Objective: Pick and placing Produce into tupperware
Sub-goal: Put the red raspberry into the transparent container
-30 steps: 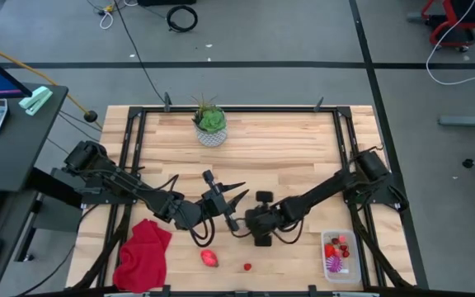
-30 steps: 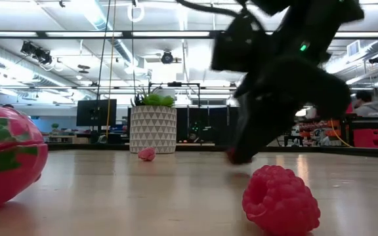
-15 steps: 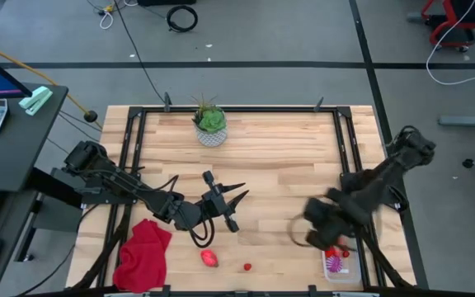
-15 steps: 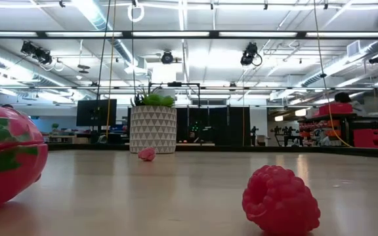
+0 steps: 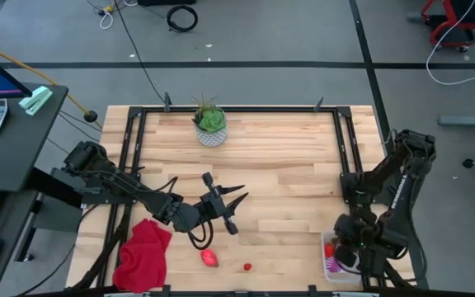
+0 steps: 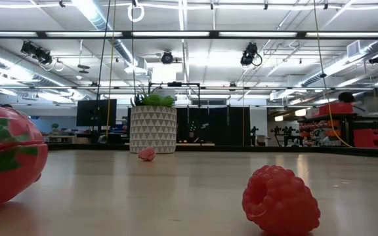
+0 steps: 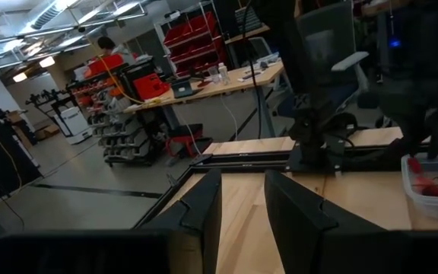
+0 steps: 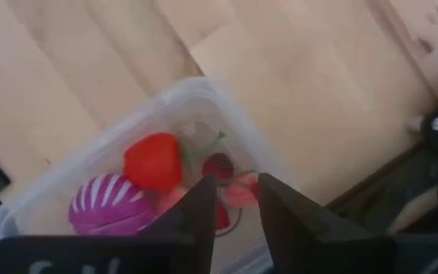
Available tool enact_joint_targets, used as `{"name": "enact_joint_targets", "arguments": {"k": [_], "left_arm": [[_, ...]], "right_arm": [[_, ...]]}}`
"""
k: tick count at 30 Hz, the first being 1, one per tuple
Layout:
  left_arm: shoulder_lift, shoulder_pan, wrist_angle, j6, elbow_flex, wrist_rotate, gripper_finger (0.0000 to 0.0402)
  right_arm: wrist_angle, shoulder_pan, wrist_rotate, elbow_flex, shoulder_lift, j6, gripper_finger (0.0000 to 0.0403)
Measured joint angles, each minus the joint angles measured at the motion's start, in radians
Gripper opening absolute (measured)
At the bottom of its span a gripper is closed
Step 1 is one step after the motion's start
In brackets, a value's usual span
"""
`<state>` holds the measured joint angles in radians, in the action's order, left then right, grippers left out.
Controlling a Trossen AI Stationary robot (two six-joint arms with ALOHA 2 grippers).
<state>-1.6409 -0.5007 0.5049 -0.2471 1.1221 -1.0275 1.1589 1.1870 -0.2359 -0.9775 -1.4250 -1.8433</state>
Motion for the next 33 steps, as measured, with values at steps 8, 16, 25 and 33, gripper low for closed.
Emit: {"name": "enact_joint_targets", "arguments": {"k": [8, 16, 25, 33], "left_arm": [[0.0, 0.016, 0.0, -0.002, 0.0, 0.0, 0.0107], [0.0, 0.014, 0.0, 0.0, 0.0, 0.0, 0.0107], [0.0, 0.013, 0.0, 0.0, 0.0, 0.0, 0.0107], [0.0, 0.013, -0.001, -0.001, 0.0, 0.0, 0.0107]], "right_arm": [[-0.064, -0.084, -0.231, -0.014, 0.004, 0.267, 0.0146], [-0.461, -0.291, -0.485, -0.014, -0.01, 0.739, 0.0154], [-1.091, -0.439, -0.17, -0.014, -0.225, 1.401, 0.0154], [-1.299, -0.509, -0.039, -0.014, -0.399, 1.522, 0.0157]]}}
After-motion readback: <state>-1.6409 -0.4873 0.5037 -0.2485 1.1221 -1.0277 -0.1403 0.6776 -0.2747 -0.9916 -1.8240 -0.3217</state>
